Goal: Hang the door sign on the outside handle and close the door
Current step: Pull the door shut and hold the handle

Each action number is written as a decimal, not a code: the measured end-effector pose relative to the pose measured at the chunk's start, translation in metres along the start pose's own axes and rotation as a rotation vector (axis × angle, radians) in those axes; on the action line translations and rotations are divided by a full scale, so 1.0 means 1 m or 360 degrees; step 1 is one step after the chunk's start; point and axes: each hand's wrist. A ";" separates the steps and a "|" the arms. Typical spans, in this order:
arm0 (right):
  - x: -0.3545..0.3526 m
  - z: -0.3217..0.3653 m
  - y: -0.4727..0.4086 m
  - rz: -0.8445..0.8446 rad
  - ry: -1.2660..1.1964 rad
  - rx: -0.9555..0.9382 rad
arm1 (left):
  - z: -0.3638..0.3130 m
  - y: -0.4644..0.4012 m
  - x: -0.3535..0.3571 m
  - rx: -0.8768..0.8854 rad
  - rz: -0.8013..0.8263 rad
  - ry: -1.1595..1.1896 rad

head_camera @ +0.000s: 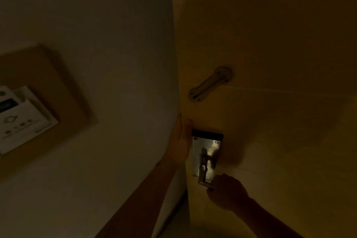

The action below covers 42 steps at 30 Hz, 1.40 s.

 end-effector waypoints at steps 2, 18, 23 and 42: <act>-0.005 0.000 -0.008 -0.0014 -0.0041 0.0030 | 0.003 -0.015 0.000 -0.0024 0.0005 -0.0010; 0.003 -0.012 -0.063 -0.0103 -0.0367 0.0269 | 0.032 -0.048 0.044 -0.0279 -0.0020 0.0065; -0.001 -0.019 -0.078 -0.0064 -0.0455 0.0274 | 0.024 -0.049 0.061 -0.0258 0.0002 0.0056; -0.006 -0.038 -0.109 -0.0333 -0.0369 0.0342 | 0.028 -0.068 0.104 0.0051 -0.0280 -0.0397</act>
Point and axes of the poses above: each hand's wrist, its own y-axis away from the middle knuckle, its own x-axis out of the palm, z = x × y, and after that the axes turned 6 degrees about y, right-handed
